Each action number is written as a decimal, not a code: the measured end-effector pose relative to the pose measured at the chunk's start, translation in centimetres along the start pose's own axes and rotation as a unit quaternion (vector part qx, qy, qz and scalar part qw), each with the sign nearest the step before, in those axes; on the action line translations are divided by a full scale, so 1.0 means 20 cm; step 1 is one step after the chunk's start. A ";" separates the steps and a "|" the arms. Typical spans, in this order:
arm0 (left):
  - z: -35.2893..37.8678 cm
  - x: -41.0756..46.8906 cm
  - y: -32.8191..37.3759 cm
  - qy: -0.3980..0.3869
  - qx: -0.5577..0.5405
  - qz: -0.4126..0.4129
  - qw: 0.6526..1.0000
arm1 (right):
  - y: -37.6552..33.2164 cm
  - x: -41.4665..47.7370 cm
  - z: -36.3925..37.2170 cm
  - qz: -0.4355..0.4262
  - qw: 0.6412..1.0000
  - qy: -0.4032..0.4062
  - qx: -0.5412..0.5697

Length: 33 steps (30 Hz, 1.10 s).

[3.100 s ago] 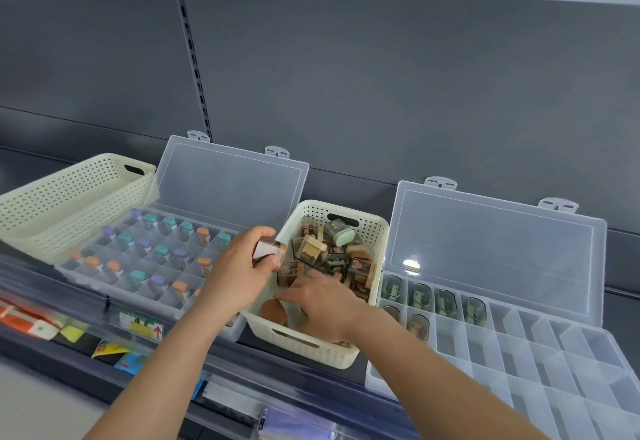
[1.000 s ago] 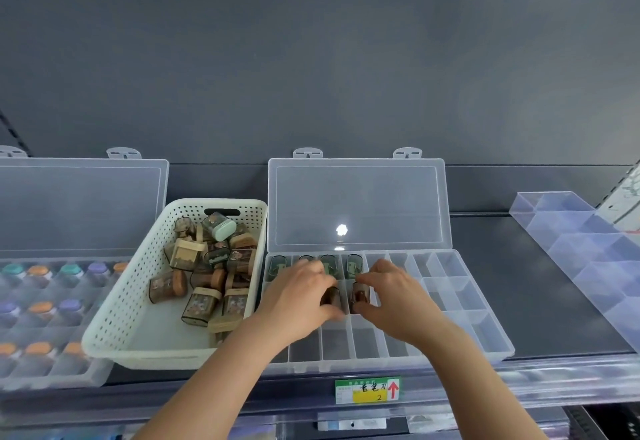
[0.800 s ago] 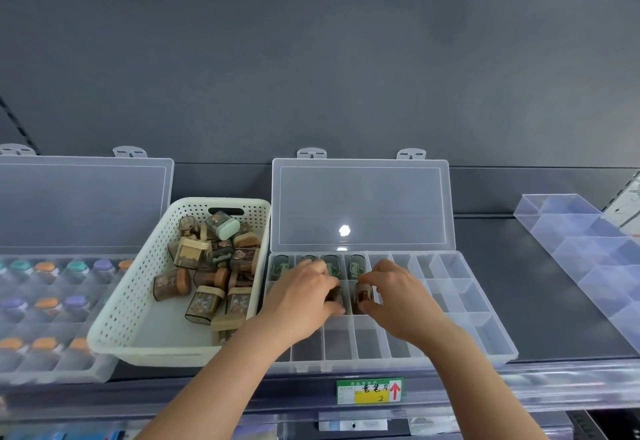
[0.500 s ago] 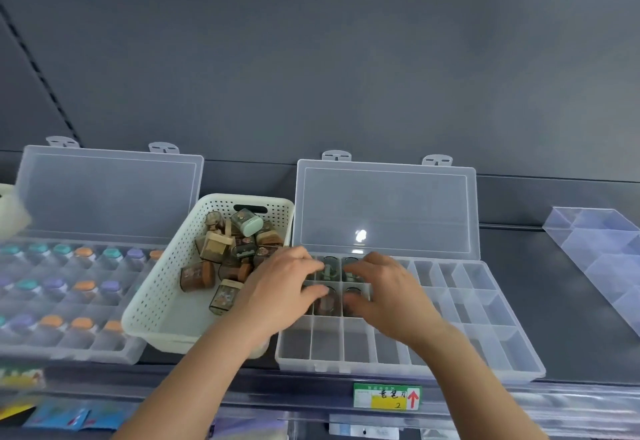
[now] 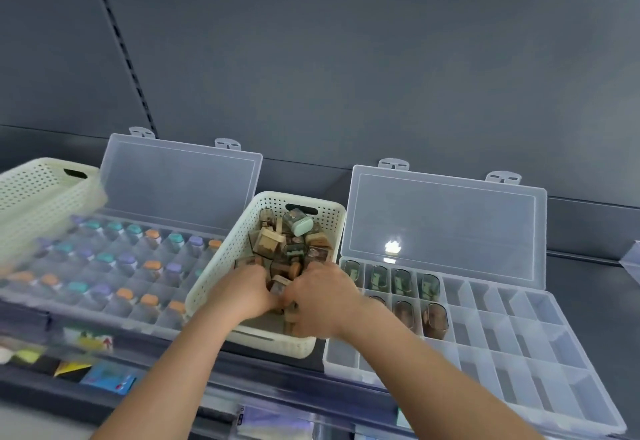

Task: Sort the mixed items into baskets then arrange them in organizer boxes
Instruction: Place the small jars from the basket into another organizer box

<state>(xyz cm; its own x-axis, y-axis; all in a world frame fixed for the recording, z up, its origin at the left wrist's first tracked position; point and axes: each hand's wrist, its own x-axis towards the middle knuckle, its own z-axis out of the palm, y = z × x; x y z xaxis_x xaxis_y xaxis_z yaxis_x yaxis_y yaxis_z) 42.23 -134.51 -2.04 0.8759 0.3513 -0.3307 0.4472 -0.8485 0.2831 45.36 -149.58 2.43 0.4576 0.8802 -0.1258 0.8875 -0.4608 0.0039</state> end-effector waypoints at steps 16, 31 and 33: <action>-0.11 -0.13 -0.02 0.191 -0.219 0.142 0.946 | 0.13 -0.13 -0.02 0.103 0.917 0.160 0.350; -0.08 -0.31 0.25 0.108 -0.122 0.280 0.946 | 0.24 -0.45 0.09 0.193 0.839 0.203 0.466; -0.07 -0.32 0.27 0.114 -0.097 0.279 0.949 | 0.24 -0.47 0.11 0.193 0.875 0.200 0.397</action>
<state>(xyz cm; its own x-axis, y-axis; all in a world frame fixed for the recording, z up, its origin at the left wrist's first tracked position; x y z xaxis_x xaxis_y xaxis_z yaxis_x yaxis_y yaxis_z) 39.27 -140.89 2.83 0.9925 -0.0354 0.1168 -0.0919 -0.8466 0.5242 45.17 -160.27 1.36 0.8388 0.5368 0.0910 0.4173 -0.5264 -0.7408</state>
